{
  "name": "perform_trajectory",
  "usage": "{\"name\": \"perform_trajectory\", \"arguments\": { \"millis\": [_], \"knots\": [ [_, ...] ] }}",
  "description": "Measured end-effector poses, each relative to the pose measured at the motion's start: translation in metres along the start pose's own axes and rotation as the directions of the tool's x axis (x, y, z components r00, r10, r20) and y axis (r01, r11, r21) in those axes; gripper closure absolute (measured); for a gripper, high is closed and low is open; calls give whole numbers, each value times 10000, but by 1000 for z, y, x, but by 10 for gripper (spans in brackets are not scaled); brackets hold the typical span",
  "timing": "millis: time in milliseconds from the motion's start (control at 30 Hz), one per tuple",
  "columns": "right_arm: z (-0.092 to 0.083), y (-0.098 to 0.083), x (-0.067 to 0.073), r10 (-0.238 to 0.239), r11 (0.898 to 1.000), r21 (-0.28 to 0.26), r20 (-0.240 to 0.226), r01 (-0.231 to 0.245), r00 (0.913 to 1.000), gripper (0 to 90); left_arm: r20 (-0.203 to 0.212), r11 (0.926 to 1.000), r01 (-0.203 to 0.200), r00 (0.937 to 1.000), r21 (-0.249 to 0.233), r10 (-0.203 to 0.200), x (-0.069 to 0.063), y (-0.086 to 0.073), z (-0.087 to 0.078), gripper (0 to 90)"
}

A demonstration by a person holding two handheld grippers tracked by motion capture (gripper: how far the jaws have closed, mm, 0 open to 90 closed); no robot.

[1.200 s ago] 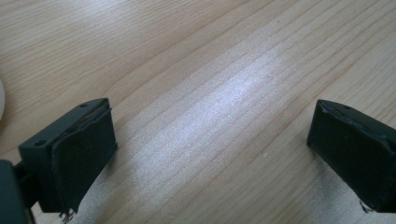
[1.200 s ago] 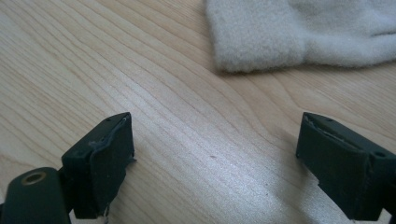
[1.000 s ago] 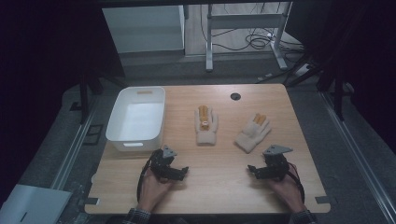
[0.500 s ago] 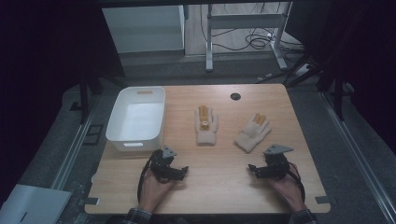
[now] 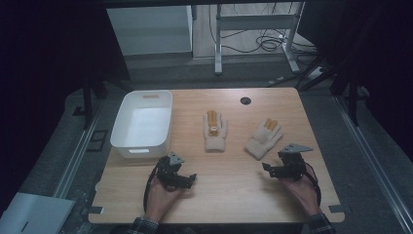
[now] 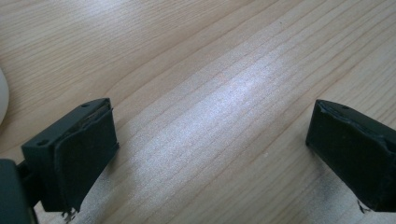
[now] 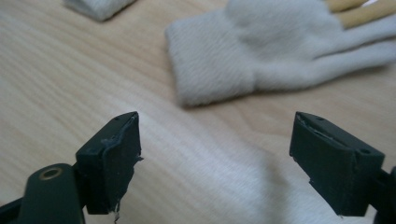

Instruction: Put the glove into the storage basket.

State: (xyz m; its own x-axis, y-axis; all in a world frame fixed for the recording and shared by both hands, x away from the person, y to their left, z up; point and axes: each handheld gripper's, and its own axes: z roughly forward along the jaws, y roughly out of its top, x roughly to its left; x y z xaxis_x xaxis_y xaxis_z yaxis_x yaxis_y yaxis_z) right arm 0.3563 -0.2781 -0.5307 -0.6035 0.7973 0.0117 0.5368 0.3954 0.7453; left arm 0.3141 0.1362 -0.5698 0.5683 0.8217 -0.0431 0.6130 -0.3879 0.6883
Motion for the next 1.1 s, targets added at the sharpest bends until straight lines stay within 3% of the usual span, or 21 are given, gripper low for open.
{"name": "perform_trajectory", "arguments": {
  "millis": [667,967,1100],
  "knots": [
    [18,41,-26,-8,10000,15,163,8,9999,375,2,10000,29,10000,3,-29,0,0,0,19],
    [38,59,-41,-42,9997,227,362,34,9993,495,3,10000,35,10000,-7,-35,0,0,0,19],
    [48,65,-44,35,9992,399,190,-43,9998,482,3,10000,31,10000,-13,-31,0,0,0,19]
  ]
}}
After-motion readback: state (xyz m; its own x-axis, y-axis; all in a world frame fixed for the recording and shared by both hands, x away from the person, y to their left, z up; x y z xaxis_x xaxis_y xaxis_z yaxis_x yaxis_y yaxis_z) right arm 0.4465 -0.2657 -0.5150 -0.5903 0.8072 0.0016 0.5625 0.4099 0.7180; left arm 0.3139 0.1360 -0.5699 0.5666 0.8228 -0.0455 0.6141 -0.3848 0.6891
